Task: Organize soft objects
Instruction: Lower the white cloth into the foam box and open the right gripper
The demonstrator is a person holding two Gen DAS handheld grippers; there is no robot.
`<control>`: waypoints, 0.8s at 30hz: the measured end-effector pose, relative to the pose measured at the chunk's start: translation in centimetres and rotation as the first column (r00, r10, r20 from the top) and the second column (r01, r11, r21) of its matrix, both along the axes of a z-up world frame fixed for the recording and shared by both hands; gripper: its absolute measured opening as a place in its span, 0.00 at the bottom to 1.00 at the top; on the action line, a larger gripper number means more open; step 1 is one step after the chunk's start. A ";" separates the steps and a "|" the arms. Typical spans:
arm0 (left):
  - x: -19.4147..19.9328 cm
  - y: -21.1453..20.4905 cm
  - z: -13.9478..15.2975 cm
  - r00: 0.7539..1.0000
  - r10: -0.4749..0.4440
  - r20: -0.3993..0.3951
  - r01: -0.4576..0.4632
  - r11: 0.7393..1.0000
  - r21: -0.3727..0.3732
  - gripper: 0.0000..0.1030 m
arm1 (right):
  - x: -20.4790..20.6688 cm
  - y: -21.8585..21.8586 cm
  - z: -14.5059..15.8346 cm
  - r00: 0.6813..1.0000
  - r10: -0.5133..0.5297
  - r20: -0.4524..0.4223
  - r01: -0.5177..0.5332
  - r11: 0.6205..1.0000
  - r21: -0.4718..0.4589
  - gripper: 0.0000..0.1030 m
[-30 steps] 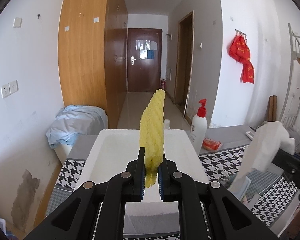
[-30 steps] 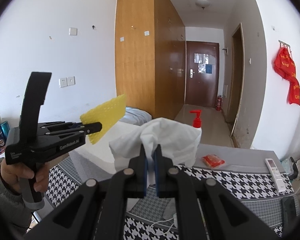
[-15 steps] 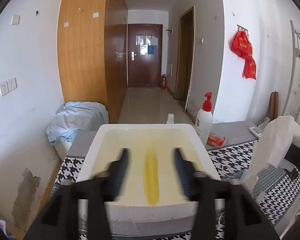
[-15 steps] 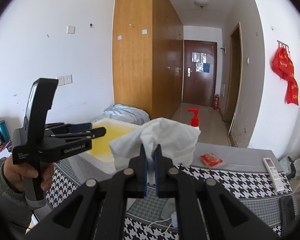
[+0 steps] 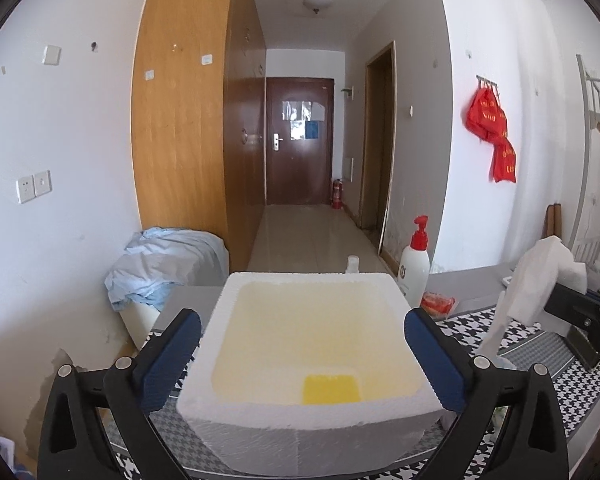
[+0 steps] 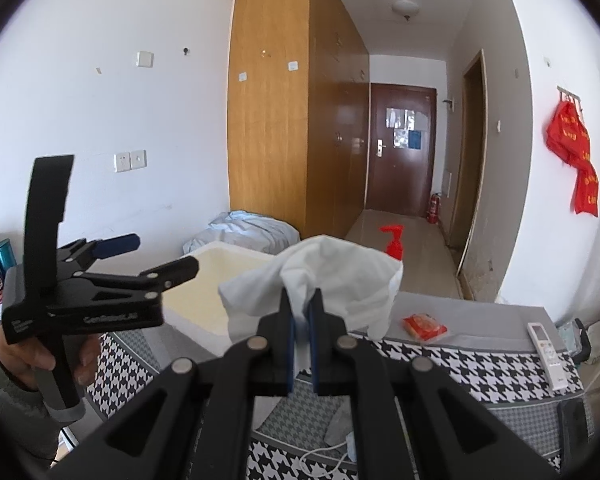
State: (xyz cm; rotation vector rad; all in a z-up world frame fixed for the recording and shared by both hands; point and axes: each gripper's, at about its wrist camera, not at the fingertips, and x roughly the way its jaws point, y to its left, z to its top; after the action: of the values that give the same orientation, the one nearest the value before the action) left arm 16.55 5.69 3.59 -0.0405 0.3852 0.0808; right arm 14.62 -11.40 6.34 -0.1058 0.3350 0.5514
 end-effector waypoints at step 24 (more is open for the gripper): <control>-4.4 4.6 -0.6 0.994 0.100 0.034 -0.099 0.995 -0.010 0.99 | 1.8 5.5 0.6 0.995 0.103 0.001 -0.103 0.995 -0.012 0.08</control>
State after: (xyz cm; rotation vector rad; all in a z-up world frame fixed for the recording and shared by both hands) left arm 12.11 10.27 2.96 -0.0690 0.3485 0.1767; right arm 16.46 -5.95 6.93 -0.1358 0.3331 0.6516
